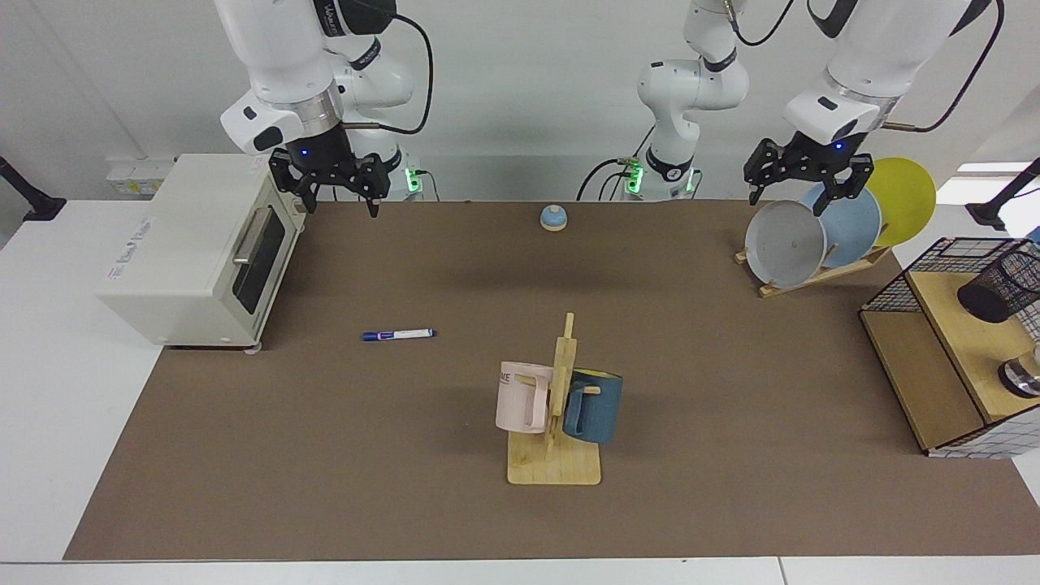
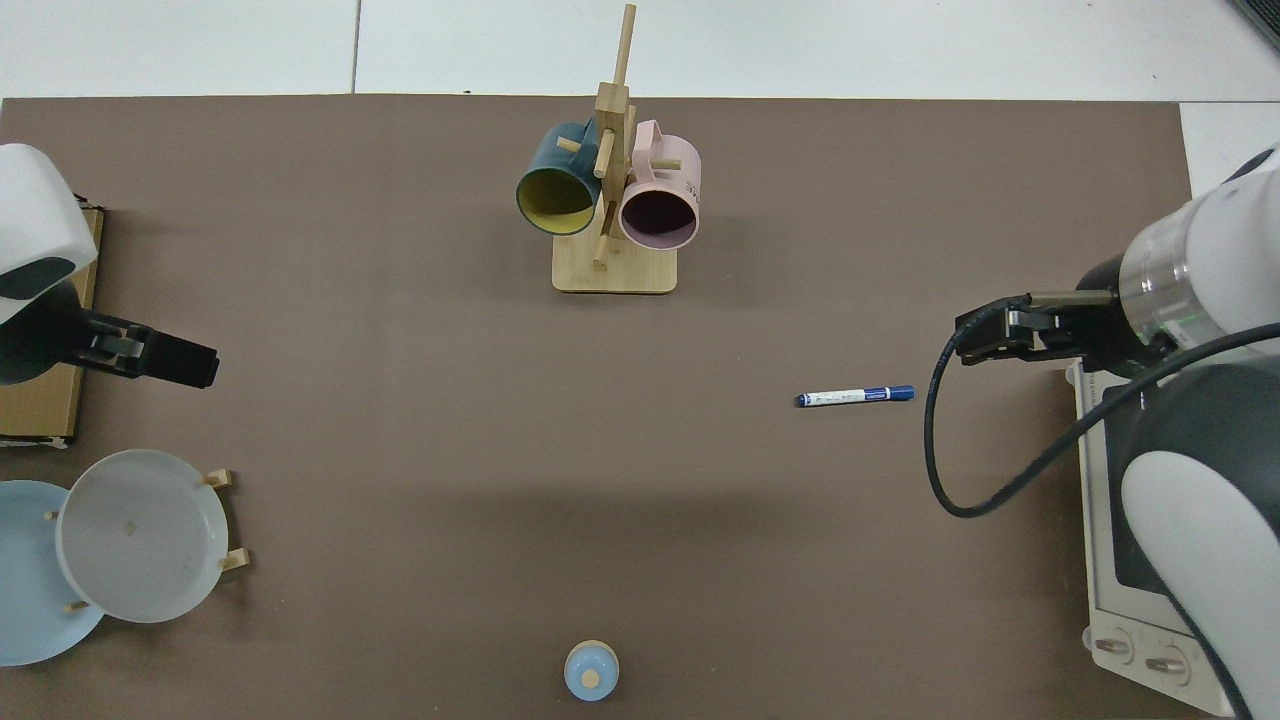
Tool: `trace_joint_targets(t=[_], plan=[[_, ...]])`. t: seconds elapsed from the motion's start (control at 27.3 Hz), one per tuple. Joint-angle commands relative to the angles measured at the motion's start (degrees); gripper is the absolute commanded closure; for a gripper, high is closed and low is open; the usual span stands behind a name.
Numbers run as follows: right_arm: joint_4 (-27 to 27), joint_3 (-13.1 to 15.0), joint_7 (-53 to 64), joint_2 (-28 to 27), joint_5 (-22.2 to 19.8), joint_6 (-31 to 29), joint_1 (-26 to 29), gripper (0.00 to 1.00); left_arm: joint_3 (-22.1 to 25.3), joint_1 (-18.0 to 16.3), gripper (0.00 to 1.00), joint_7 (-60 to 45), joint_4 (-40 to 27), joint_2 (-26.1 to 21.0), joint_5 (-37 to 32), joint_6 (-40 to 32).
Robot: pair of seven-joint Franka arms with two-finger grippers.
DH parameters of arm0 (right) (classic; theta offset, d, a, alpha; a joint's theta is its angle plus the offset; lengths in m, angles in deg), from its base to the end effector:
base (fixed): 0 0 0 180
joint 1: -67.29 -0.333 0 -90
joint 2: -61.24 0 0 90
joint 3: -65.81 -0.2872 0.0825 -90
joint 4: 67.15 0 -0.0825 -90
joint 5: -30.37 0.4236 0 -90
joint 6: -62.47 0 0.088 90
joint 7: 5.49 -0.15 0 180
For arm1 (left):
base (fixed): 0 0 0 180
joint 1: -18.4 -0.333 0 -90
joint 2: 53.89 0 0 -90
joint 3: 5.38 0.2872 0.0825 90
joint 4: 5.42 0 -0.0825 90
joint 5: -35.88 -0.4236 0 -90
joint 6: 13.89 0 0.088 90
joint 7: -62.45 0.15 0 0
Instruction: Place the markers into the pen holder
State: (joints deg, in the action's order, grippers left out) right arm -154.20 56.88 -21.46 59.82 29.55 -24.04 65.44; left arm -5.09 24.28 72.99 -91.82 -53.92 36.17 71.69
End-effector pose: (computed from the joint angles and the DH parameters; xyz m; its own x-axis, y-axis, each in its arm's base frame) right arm 0.5837 0.1080 0.5591 0.9954 -0.0913 -0.0297 -0.0908 -0.9957 0.0194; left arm 0.5832 -0.0579 0.5776 0.9604 -0.2782 -0.0137 -0.2781 -0.9605 0.0077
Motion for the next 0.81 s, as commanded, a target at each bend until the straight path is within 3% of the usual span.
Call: trace_joint_targets(t=[0.0,0.59,0.77], plan=[[-1.37,-0.39,-0.81,0.89,0.38,-1.29,0.71,0.0,0.51,0.79,0.0,-0.69,0.36,0.02,0.06,-1.03],[-1.46,-0.39,-1.07,0.98,0.38,-1.29,0.7,0.0,0.5,0.88,0.0,-0.69,0.36,0.02,0.06,-1.03],[-3.13,-0.39,-13.08,1.5,0.38,-3.74,0.53,0.0,0.5,0.88,0.0,-0.69,0.36,0.02,0.06,-1.03]])
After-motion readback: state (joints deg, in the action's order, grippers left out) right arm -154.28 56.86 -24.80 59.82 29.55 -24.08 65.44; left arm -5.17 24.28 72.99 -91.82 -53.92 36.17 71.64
